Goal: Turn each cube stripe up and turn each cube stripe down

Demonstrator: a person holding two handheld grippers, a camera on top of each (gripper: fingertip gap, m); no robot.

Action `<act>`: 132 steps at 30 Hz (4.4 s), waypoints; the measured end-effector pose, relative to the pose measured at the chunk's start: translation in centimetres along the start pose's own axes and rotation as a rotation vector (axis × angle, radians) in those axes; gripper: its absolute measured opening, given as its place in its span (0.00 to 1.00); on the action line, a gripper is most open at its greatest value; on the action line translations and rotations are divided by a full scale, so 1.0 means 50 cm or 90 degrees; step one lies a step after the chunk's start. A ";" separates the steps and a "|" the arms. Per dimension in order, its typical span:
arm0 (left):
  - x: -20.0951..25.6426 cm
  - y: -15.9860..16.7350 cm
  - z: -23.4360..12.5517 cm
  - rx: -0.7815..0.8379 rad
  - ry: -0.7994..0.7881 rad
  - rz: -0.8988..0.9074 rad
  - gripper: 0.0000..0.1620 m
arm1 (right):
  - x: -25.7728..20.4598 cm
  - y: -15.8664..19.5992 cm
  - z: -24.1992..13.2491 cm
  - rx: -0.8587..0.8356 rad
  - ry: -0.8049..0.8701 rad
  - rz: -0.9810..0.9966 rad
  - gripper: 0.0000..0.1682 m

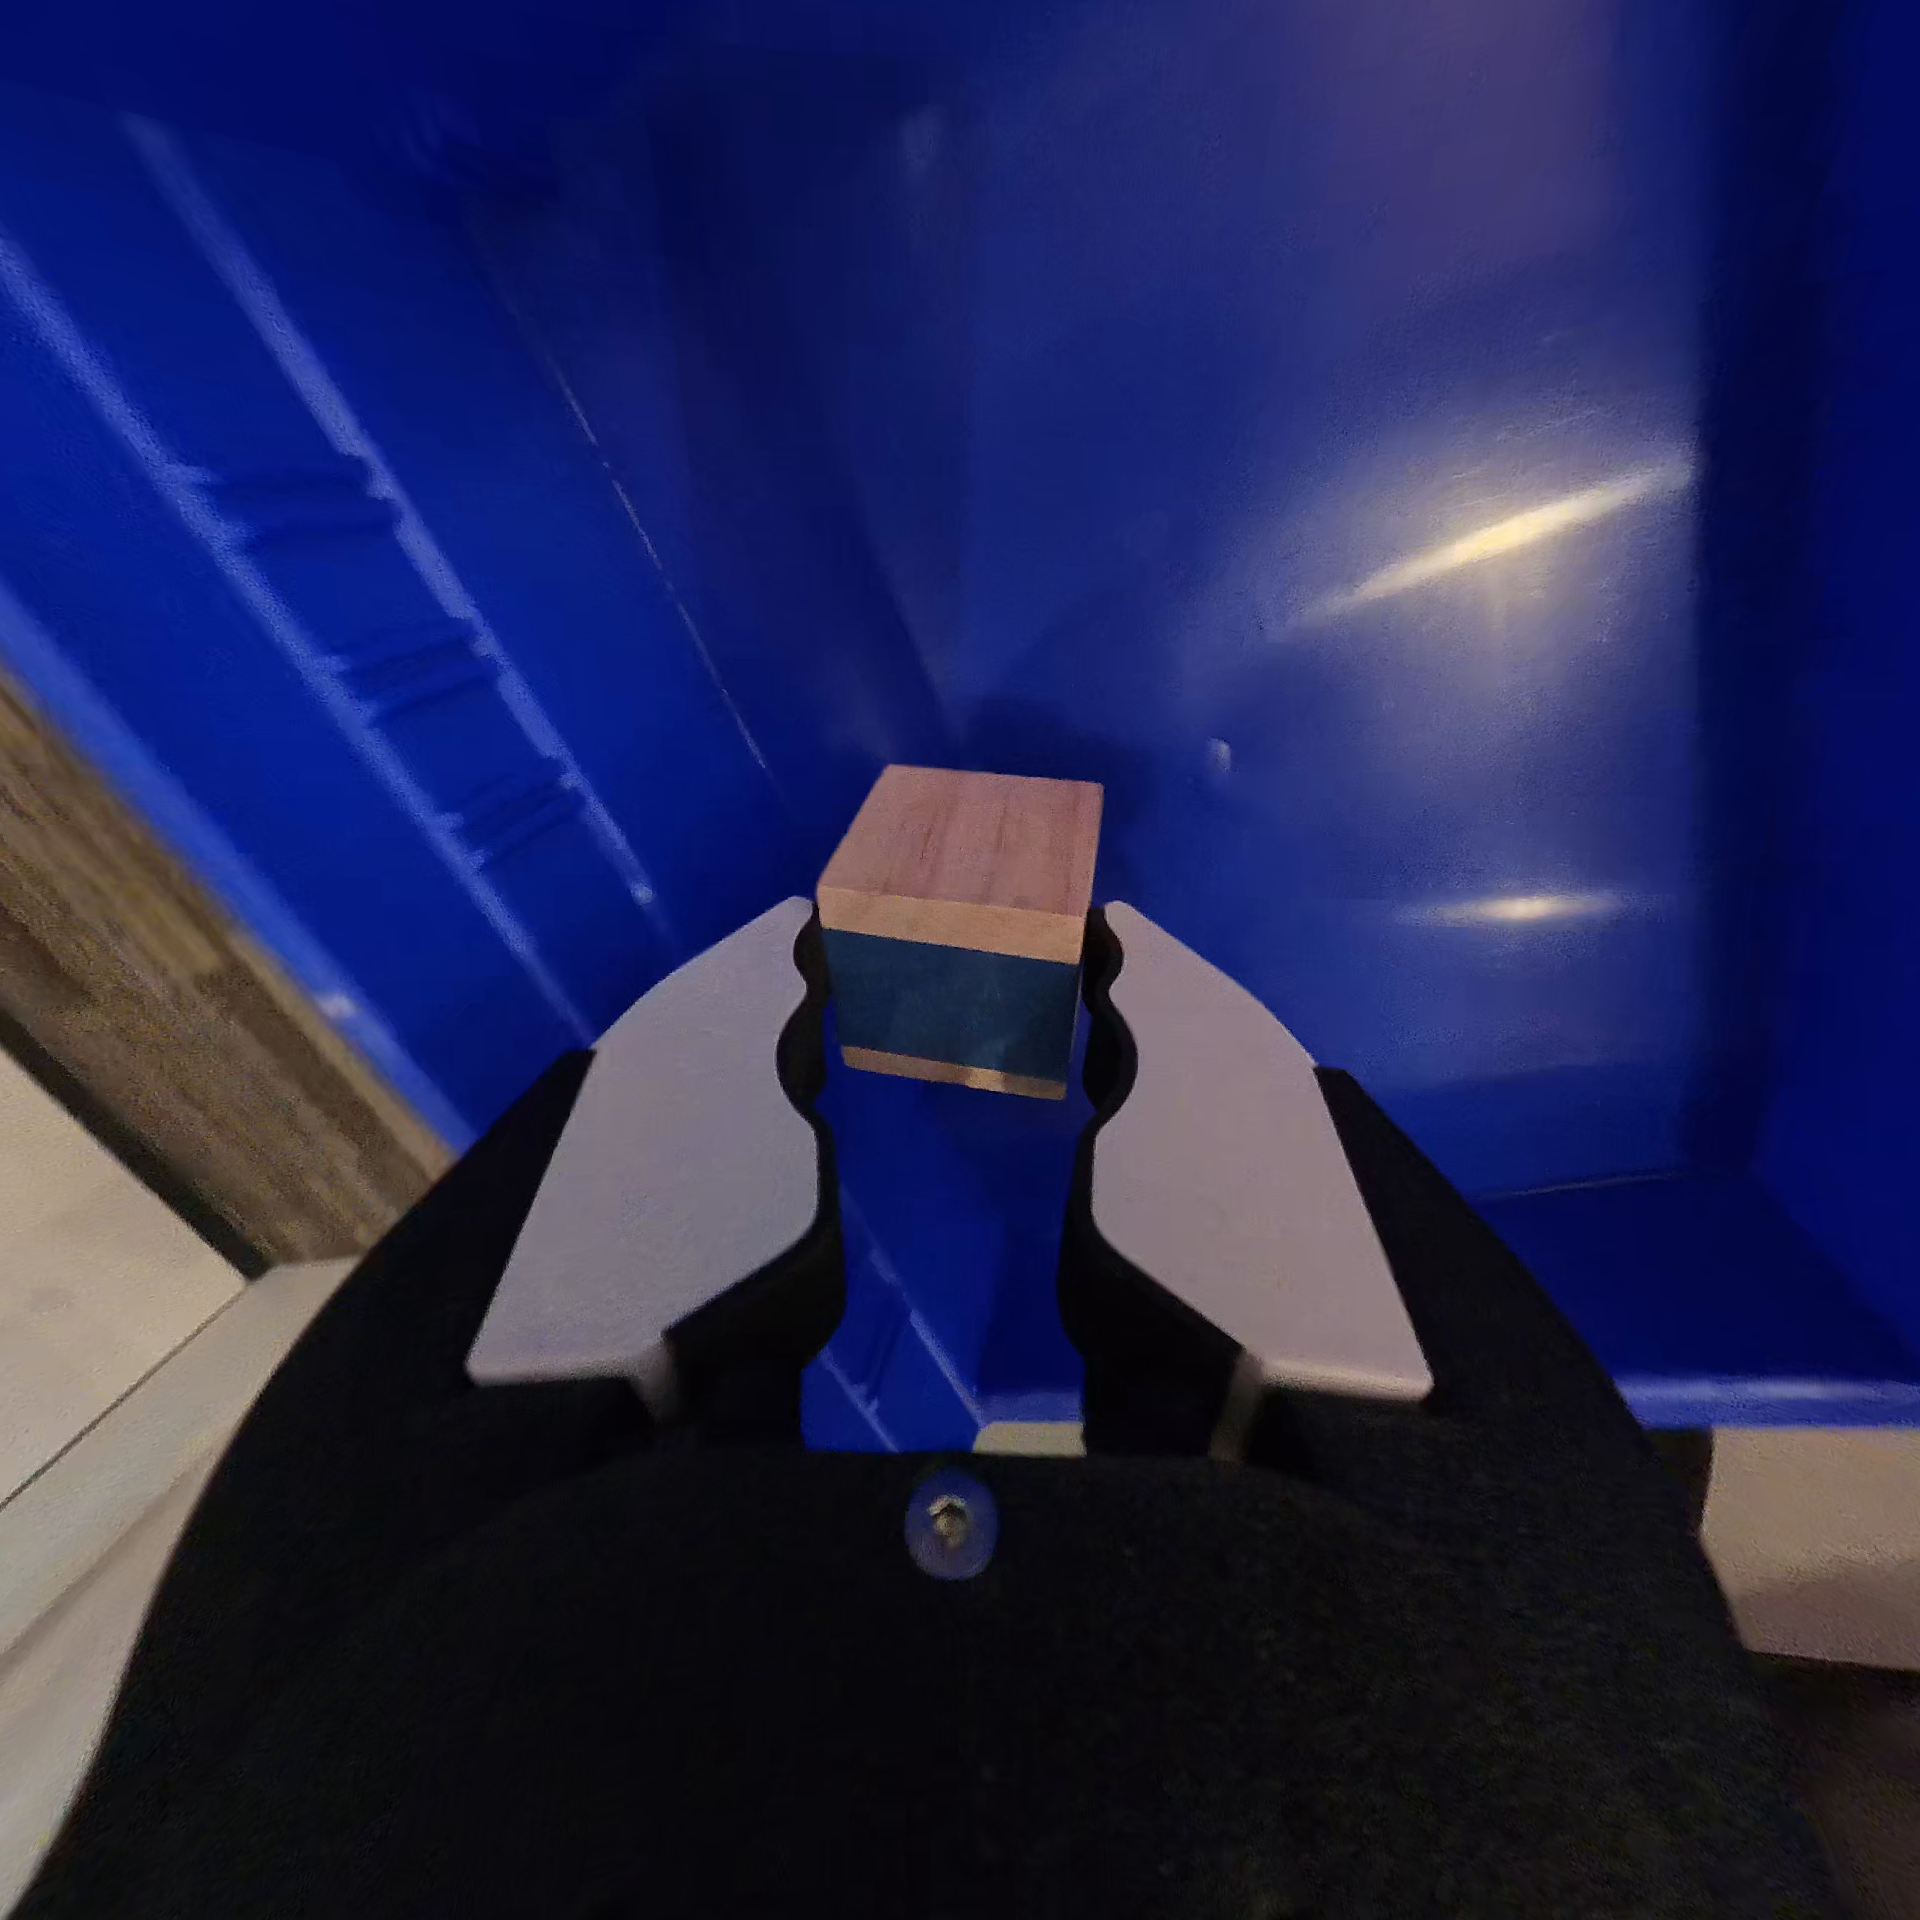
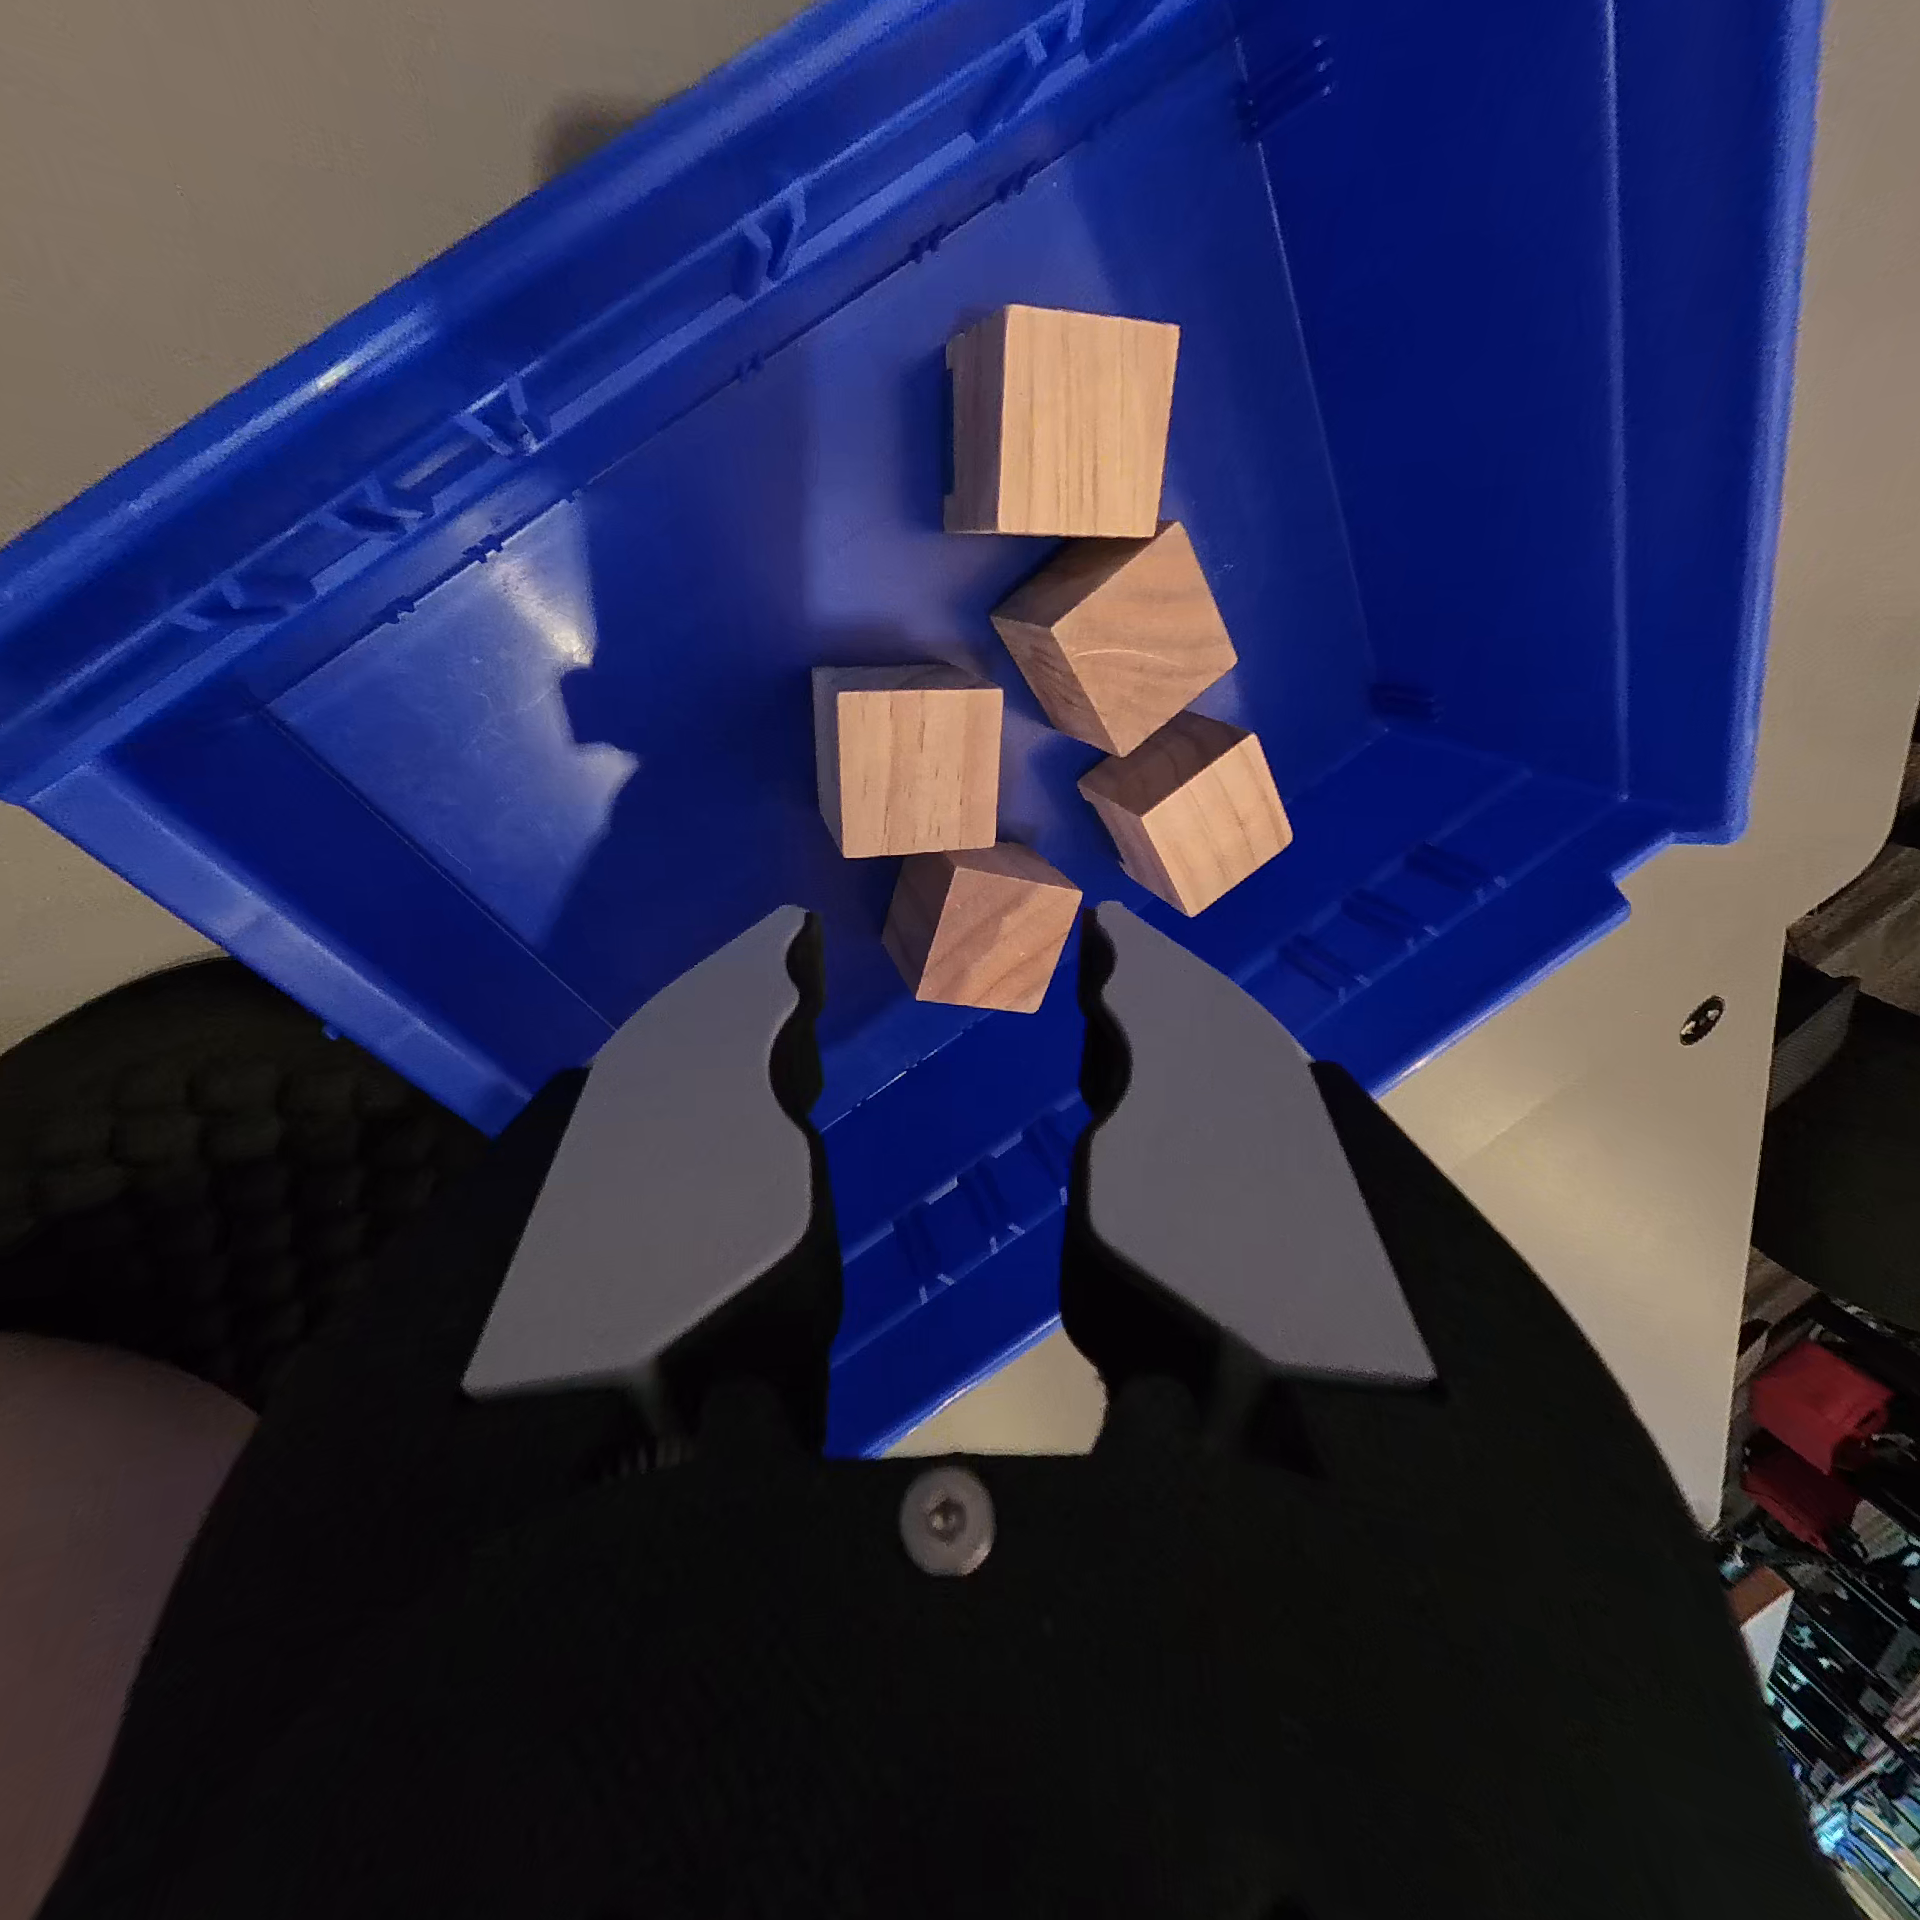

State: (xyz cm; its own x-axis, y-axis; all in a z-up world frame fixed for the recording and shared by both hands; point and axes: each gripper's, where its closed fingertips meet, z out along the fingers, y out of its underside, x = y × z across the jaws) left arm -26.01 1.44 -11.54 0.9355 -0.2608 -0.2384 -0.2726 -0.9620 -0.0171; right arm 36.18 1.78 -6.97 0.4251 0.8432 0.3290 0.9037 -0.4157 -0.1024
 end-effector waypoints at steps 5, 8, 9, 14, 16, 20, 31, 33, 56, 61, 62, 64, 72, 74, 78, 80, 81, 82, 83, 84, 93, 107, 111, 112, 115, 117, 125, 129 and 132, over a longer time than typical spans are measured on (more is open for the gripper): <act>0.063 -0.061 -0.183 0.297 0.126 0.038 0.29 | 0.026 -0.019 -0.028 0.006 0.077 -0.007 0.25; 0.159 -0.083 -0.331 0.504 0.303 0.117 0.29 | 0.068 -0.073 -0.093 0.075 0.213 -0.015 0.23; 0.198 -0.080 -0.374 0.552 0.370 0.159 0.29 | 0.076 -0.102 -0.124 0.119 0.260 -0.021 0.23; 0.372 -0.042 -0.519 0.632 0.733 0.324 0.29 | 0.005 -0.310 -0.308 0.490 0.432 -0.157 0.23; 0.422 -0.029 -0.536 0.592 0.845 0.357 0.29 | -0.092 -0.380 -0.352 0.644 0.392 -0.237 0.28; 0.497 -0.024 -0.545 0.537 0.957 0.397 0.29 | -0.226 -0.453 -0.405 0.821 0.351 -0.309 0.39; 0.582 -0.005 -0.551 0.460 1.101 0.446 0.28 | -0.308 -0.498 -0.386 0.858 0.247 -0.313 0.35; 0.591 -0.006 -0.547 0.459 1.099 0.453 0.28 | -0.312 -0.498 -0.388 0.869 0.235 -0.309 0.27; 0.546 0.009 -0.549 0.496 1.015 0.497 0.19 | -0.039 -0.134 -0.108 0.383 -0.113 -0.090 0.27; 0.525 0.018 -0.559 0.558 0.938 0.517 0.18 | -0.057 -0.123 0.026 0.256 -0.226 -0.077 0.27; 0.517 0.020 -0.565 0.575 0.927 0.519 0.17 | -0.061 -0.124 0.040 0.241 -0.230 -0.084 0.27; 0.502 0.031 -0.580 0.599 0.922 0.526 0.14 | -0.060 -0.119 0.069 0.198 -0.221 -0.084 0.27; 0.471 0.064 -0.614 0.678 0.882 0.552 0.12 | -0.062 -0.097 0.132 0.078 -0.194 -0.097 0.27; 0.469 0.067 -0.617 0.685 0.874 0.555 0.12 | -0.061 -0.099 0.139 0.075 -0.188 -0.103 0.27; 0.461 0.071 -0.622 0.697 0.861 0.556 0.12 | -0.069 -0.110 0.143 0.087 -0.202 -0.094 0.27; 0.449 0.072 -0.623 0.708 0.848 0.552 0.12 | -0.070 -0.111 0.134 0.095 -0.215 -0.078 0.29; 0.441 0.071 -0.624 0.718 0.837 0.548 0.13 | -0.056 -0.111 0.126 0.107 -0.194 -0.071 0.31; 0.429 0.069 -0.623 0.729 0.822 0.538 0.14 | -0.048 -0.108 0.112 0.122 -0.188 -0.057 0.30; 0.416 0.063 -0.617 0.734 0.797 0.525 0.17 | -0.050 -0.102 0.093 0.136 -0.206 -0.037 0.30; 0.400 0.053 -0.603 0.736 0.754 0.516 0.17 | -0.041 -0.096 0.075 0.154 -0.201 -0.023 0.30; 0.251 -0.075 -0.549 0.882 0.558 0.282 0.21 | 0.186 -0.015 -0.062 0.336 0.106 0.215 0.30; -0.155 -0.003 -0.164 0.380 0.038 -0.202 0.30 | 0.161 0.157 0.118 0.029 -0.091 0.599 0.14; -0.152 -0.005 -0.086 0.299 0.079 -0.205 0.31 | 0.144 0.142 0.135 0.014 -0.135 0.634 0.04; -0.149 -0.010 -0.074 0.293 0.087 -0.201 0.31 | 0.144 0.142 0.135 0.008 -0.128 0.629 0.04; -0.138 -0.003 -0.041 0.241 0.105 -0.209 0.27 | 0.145 0.143 0.135 0.000 -0.119 0.633 0.04; -0.120 0.008 -0.016 0.191 0.133 -0.222 0.21 | 0.145 0.143 0.135 0.002 -0.120 0.637 0.04; -0.083 0.016 0.025 0.073 0.123 -0.240 0.07 | 0.140 0.139 0.133 -0.017 -0.119 0.657 0.04; -0.025 -0.007 0.013 0.060 0.118 -0.202 0.08 | 0.112 0.107 0.126 -0.038 -0.141 0.645 0.03; 0.028 -0.025 0.002 0.034 0.083 -0.138 0.12 | 0.094 0.070 0.123 -0.049 -0.145 0.623 0.03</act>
State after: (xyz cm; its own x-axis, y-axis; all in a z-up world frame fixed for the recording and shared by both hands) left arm -24.38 2.27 -11.95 0.9936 -0.0605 -0.0957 -0.0706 -0.9919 -0.1057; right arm 41.64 6.38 -11.53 0.9854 0.1610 -0.0549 0.1498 -0.9742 -0.1686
